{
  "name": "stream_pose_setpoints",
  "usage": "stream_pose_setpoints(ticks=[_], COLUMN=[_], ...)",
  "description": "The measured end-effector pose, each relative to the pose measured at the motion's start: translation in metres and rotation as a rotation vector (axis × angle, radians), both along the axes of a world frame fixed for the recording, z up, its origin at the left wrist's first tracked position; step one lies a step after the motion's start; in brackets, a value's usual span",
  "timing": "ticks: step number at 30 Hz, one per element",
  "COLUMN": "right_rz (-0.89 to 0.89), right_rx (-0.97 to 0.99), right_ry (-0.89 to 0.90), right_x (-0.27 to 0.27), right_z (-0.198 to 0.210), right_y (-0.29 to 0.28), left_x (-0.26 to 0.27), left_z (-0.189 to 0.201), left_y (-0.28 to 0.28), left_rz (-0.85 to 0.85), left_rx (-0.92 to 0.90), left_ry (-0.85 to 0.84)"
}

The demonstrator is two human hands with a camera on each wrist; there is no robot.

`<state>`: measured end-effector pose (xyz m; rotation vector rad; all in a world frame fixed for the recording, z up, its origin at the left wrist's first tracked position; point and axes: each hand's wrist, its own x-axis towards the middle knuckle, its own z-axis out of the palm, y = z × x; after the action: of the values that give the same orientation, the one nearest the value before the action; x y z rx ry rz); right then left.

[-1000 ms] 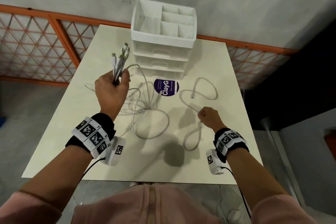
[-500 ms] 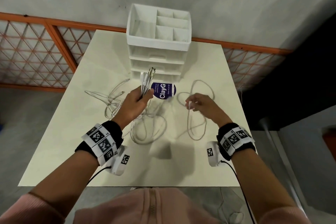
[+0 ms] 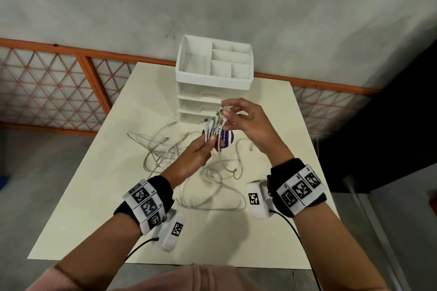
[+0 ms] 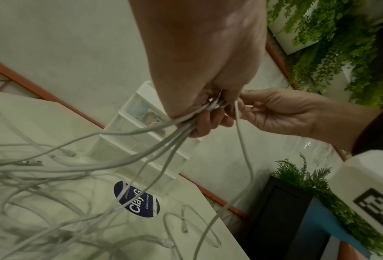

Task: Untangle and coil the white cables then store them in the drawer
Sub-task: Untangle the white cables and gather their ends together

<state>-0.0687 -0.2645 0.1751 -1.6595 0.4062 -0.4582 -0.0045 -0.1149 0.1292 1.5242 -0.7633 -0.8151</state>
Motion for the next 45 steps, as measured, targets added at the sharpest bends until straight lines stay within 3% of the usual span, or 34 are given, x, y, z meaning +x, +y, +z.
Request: stream_pose_setpoints(ticks=[3, 8, 17, 23, 28, 41, 45], right_rz=[0.109, 0.079, 0.061, 0.188, 0.178, 0.163, 0.239], right_rx=[-0.035, -0.016, -0.096, -0.217, -0.233, -0.263, -0.302], right_ry=[0.01, 0.019, 0.029, 0.108, 0.149, 0.112, 0.08], right_x=[0.0, 0.002, 0.005, 0.006, 0.006, 0.008, 0.004], right_z=[-0.002, -0.003, -0.011, -0.014, -0.012, -0.01, -0.006], right_y=[0.003, 0.003, 0.001, -0.003, -0.006, -0.008, -0.011], left_x=[0.001, 0.009, 0.011, 0.012, 0.016, 0.022, 0.021], left_z=[0.005, -0.002, -0.005, 0.001, 0.003, 0.008, 0.005], left_y=[0.006, 0.009, -0.002, -0.003, -0.003, -0.009, -0.008], left_rz=[-0.051, -0.116, 0.055, -0.027, -0.042, -0.219, -0.245], left_rx=[0.017, 0.022, 0.026, 0.053, 0.058, 0.137, 0.181], left_ry=[0.046, 0.085, 0.098, 0.064, 0.099, -0.027, -0.031])
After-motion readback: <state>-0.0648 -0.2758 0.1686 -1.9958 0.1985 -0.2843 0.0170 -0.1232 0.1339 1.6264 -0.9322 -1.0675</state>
